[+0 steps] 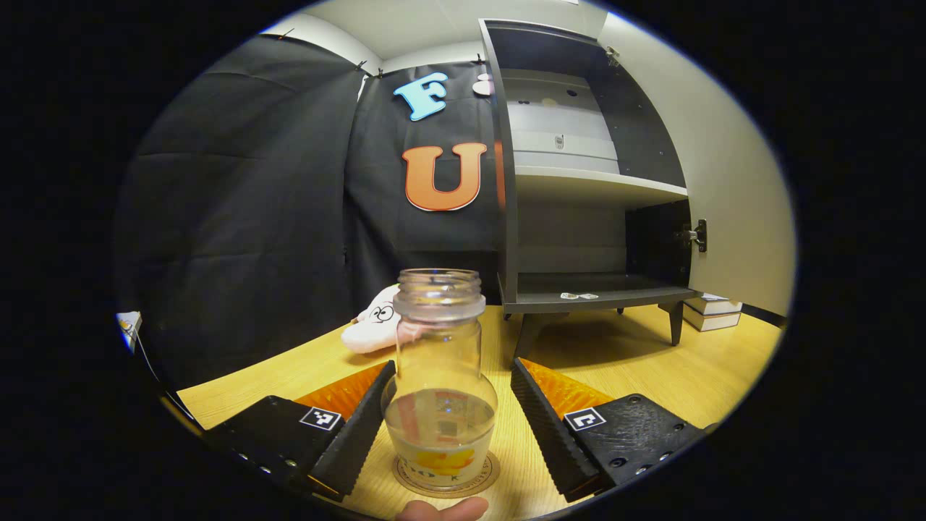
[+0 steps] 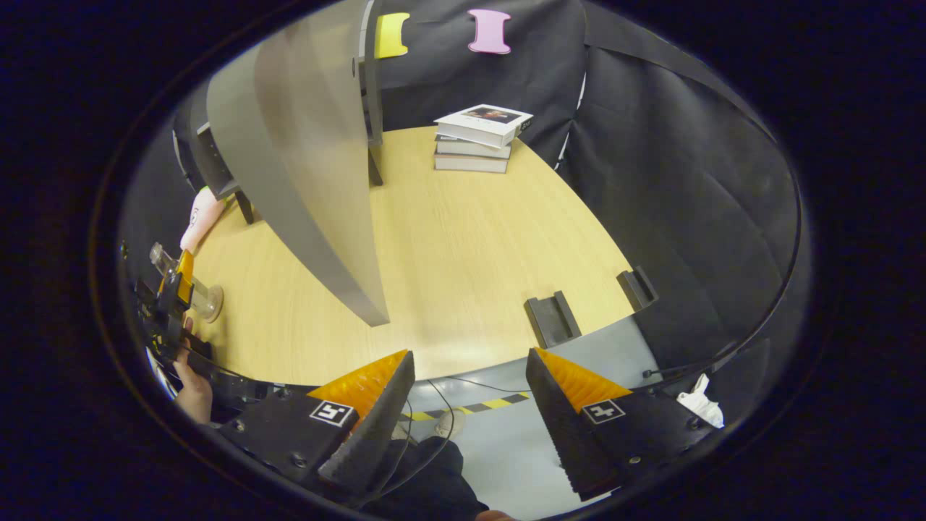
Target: Open the cabinet door with the right hand, grasp the bottle in the cabinet with the left hand and place it on the coaster, then close the cabinet door with the right hand.
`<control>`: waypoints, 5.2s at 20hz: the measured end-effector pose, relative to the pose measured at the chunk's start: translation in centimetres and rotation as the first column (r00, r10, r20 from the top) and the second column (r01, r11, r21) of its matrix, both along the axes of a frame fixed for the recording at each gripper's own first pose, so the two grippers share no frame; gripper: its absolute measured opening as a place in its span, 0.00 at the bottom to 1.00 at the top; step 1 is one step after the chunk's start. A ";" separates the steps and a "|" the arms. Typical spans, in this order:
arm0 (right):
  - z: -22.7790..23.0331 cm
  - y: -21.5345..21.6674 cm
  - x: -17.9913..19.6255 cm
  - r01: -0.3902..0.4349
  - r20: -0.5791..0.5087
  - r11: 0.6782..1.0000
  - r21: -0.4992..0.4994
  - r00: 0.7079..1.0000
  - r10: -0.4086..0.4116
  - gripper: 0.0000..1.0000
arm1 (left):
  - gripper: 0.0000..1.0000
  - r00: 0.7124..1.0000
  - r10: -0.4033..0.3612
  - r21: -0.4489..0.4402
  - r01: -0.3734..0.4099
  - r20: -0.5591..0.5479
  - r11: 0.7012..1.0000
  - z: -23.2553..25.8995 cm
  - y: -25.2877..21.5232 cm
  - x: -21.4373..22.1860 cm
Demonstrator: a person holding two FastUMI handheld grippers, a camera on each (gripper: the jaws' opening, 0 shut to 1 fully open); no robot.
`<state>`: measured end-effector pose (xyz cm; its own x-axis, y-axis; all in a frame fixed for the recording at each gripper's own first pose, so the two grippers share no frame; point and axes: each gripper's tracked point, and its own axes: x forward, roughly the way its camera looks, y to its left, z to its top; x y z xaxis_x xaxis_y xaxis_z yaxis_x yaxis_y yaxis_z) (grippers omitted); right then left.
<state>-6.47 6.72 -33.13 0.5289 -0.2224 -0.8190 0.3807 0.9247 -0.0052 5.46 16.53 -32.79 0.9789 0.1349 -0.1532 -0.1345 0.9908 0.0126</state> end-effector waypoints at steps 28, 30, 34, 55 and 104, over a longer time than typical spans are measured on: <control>9.5 -6.6 7.5 -0.084 0.388 0.996 0.029 0.919 0.066 0.95 | 0.96 0.989 -0.022 0.201 -0.008 0.146 0.980 28.1 -5.6 -2.5; 13.1 -8.1 8.5 -0.115 0.477 0.993 0.013 0.874 0.095 0.99 | 0.96 0.991 -0.051 0.188 0.027 0.121 0.982 30.0 -8.3 -3.3; 20.9 -10.5 10.5 -0.178 0.625 0.978 -0.110 0.753 0.208 0.99 | 0.96 0.992 -0.081 0.200 0.060 0.101 0.978 33.1 -12.1 -4.8; 33.8 5.8 10.0 -0.383 0.761 0.909 -0.165 0.537 0.365 0.96 | 0.96 0.982 -0.172 0.099 0.163 0.080 0.982 32.3 -11.3 -1.4; 30.4 13.5 18.0 -0.054 0.676 0.962 -0.266 0.701 0.227 0.99 | 0.96 0.975 -0.220 -0.024 0.221 0.045 0.975 29.2 -4.7 -0.1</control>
